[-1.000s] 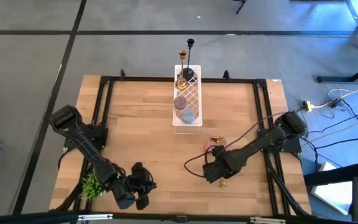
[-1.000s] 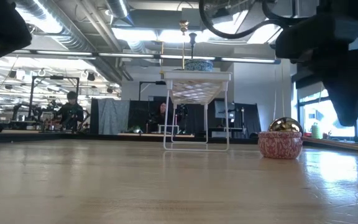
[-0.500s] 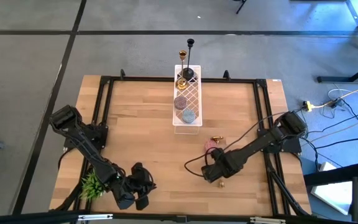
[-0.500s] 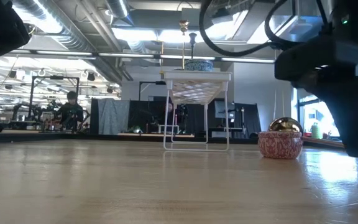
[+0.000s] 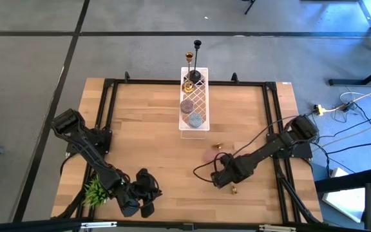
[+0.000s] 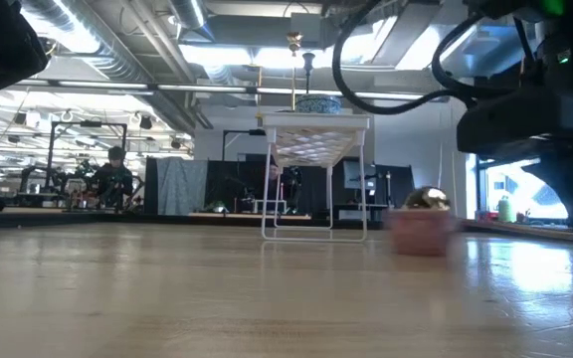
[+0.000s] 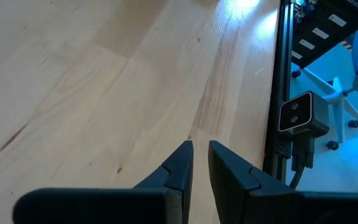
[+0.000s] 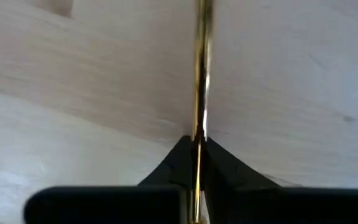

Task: Pick & Place candle stick holders
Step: Put the gold candle holder on the shelf

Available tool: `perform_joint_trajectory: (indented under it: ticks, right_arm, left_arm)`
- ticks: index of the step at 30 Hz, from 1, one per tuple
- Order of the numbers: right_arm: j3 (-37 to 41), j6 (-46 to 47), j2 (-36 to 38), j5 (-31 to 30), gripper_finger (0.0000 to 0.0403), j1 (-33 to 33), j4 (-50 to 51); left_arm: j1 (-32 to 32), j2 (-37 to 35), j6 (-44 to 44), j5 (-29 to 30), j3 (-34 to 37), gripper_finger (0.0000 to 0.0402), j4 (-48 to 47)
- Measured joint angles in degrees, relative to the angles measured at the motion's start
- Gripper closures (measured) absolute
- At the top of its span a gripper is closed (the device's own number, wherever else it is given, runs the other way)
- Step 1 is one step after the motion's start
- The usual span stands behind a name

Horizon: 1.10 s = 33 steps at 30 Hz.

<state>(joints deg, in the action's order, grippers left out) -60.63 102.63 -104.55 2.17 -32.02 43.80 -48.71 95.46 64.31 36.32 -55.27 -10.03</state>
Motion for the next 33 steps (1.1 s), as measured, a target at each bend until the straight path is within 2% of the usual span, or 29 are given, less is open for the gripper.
perform_joint_trajectory:
  ticks: [7,15,20,28,33]
  right_arm:
    - [-4.1,0.8,-0.3,2.2,0.0388,-2.7,7.1]
    - [-12.6,2.4,-0.3,-0.3,0.0388,-5.2,21.1]
    - [-21.0,-0.9,-0.3,-7.4,0.0388,-5.5,24.7]
    - [-38.5,-9.5,-0.2,-26.0,0.0388,-6.1,28.8]
    - [-46.6,-15.2,-0.2,-35.9,0.0388,-6.0,28.3]
  left_arm:
    - [0.0,0.0,0.0,0.4,0.0,0.0357,0.2]
    - [0.0,0.0,-0.5,3.0,0.0,0.0357,0.2]
    - [0.0,0.0,-0.6,3.5,0.0,0.0357,0.5]
    - [-0.7,-2.7,-1.3,14.9,0.0,0.0357,7.3]
    - [-0.2,-6.3,-5.5,16.5,0.0,0.0357,9.2]
